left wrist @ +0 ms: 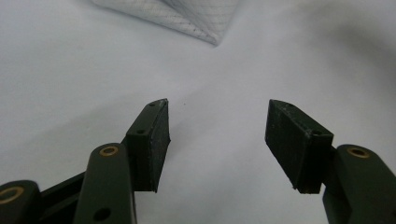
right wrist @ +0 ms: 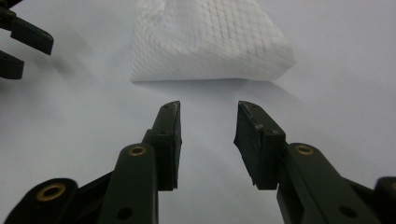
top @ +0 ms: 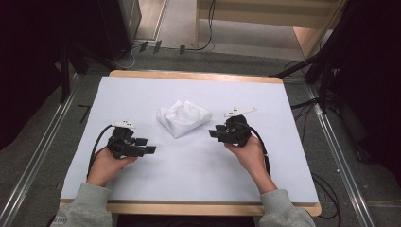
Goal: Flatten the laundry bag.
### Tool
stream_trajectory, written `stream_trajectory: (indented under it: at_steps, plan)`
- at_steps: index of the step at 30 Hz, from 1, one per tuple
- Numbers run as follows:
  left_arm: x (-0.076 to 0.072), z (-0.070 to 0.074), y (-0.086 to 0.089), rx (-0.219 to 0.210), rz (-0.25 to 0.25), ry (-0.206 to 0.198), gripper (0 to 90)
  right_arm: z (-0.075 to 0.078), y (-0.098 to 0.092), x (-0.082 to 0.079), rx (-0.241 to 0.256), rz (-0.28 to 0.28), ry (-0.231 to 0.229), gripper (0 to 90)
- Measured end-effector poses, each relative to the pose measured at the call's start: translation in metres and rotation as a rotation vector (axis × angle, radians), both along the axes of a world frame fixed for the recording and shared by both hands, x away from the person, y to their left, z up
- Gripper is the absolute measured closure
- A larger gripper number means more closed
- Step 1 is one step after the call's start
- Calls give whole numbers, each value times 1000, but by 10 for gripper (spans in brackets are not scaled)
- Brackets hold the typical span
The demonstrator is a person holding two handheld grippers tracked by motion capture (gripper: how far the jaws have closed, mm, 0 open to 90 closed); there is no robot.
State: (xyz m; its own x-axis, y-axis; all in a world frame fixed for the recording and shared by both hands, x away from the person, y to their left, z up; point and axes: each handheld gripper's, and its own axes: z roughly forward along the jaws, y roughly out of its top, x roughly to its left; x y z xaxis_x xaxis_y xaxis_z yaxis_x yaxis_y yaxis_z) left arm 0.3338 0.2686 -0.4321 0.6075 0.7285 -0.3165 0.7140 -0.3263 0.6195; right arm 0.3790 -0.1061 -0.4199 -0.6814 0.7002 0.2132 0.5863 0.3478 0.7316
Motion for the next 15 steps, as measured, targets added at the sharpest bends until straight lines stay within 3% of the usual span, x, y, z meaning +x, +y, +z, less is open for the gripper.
stream_trajectory:
  at_steps: [15]
  plan:
    - [-7, 2, 7, 3, 8, 11, 397, 18, 28, 18, 12, 48, -22, 636]
